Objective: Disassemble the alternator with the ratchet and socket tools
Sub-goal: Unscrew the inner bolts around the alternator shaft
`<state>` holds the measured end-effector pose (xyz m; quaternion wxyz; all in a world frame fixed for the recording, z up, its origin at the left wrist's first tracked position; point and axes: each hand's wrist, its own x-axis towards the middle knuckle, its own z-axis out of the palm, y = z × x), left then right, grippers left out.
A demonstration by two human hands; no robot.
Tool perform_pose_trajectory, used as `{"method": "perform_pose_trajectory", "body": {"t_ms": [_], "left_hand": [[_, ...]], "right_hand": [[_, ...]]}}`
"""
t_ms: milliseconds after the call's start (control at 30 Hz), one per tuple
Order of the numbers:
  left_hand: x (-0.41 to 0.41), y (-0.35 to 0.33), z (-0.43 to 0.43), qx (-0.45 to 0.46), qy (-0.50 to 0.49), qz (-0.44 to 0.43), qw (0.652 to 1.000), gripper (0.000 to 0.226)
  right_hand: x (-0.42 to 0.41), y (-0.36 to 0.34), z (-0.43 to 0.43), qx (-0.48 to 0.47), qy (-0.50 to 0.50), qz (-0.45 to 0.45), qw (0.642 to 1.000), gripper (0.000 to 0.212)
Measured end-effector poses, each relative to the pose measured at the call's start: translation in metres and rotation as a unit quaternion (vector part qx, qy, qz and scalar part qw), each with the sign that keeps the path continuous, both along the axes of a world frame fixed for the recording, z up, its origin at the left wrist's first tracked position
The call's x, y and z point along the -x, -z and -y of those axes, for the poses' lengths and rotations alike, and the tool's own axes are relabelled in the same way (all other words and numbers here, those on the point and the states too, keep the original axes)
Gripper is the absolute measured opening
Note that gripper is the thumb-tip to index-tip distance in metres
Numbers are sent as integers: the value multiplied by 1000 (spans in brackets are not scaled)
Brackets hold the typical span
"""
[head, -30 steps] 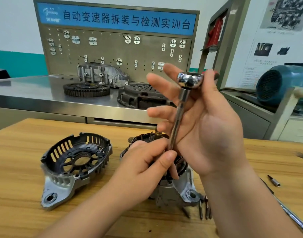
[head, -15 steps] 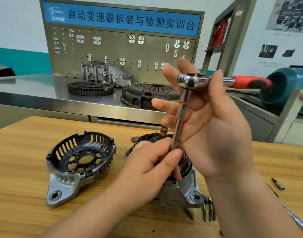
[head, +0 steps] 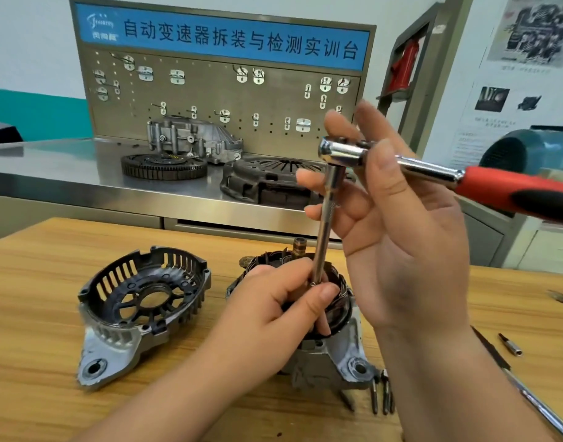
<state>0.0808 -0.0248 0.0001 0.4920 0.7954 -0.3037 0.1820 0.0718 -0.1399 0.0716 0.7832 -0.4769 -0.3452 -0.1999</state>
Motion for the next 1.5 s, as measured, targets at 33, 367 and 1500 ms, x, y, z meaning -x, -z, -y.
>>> {"method": "perform_pose_trajectory", "body": {"t_ms": [33, 367, 1500], "left_hand": [[0, 0, 0, -8, -3, 7, 1000, 37], [1, 3, -1, -48, -4, 33, 998, 42], [0, -2, -3, -53, 21, 35, 998, 28]], "right_hand": [[0, 0, -1, -8, -20, -20, 1000, 39], [-2, 0, 4, 3, -59, -79, 995, 44], [-6, -1, 4, -4, -107, -168, 980, 45]]}}
